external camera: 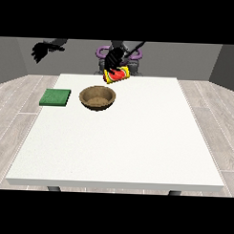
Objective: Pick the cup and pour the ball into the bowl, then pick the bowl and place it on the pad
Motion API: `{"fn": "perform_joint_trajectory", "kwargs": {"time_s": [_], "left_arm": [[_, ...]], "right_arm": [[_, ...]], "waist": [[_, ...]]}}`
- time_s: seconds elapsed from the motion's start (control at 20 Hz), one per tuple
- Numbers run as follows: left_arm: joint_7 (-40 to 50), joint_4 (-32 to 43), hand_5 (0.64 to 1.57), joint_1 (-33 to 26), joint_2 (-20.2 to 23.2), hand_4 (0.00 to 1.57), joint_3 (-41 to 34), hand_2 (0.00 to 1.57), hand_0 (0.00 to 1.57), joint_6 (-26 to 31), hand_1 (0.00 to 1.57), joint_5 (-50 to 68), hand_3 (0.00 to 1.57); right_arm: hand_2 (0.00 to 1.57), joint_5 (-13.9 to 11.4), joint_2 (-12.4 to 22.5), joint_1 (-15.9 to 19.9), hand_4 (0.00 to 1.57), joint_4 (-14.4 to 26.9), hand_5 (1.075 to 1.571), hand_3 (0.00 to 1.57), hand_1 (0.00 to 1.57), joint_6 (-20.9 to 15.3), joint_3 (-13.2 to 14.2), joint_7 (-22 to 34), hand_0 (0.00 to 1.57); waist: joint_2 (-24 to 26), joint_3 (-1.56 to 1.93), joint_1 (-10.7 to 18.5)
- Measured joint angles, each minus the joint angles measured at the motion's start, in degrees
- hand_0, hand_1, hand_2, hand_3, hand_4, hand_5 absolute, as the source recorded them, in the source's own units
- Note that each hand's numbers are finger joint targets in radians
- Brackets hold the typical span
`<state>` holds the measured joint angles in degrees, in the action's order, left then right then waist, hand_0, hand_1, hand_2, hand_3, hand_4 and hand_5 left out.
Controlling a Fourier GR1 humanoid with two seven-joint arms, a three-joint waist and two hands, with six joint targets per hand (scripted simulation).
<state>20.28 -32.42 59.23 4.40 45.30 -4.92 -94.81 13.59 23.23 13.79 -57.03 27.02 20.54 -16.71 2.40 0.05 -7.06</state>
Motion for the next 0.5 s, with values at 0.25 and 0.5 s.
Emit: {"fn": "perform_joint_trajectory", "kwargs": {"time_s": [0.25, 0.5], "left_arm": [[-1.9, -2.3, 1.092, -0.8, -0.2, 1.57, -3.6, 1.57, 1.50, -0.3, 1.50, 1.4, 1.57], [1.0, -8.6, 1.170, -4.8, -1.2, 1.46, -18.5, 1.44, 1.17, -9.2, 1.17, 15.9, 1.27]], "right_arm": [[0.00, -0.1, -2.4, 0.6, 0.22, -0.9, 1.565, 0.00, 0.00, -3.4, -1.2, 4.4, 0.00], [0.00, -0.2, -3.5, 0.0, 0.25, -0.9, 1.567, 0.00, 0.00, -6.2, -0.5, 5.1, 0.00]], "waist": [[1.5, -0.09, 2.1], [1.1, -0.50, 6.4]]}}
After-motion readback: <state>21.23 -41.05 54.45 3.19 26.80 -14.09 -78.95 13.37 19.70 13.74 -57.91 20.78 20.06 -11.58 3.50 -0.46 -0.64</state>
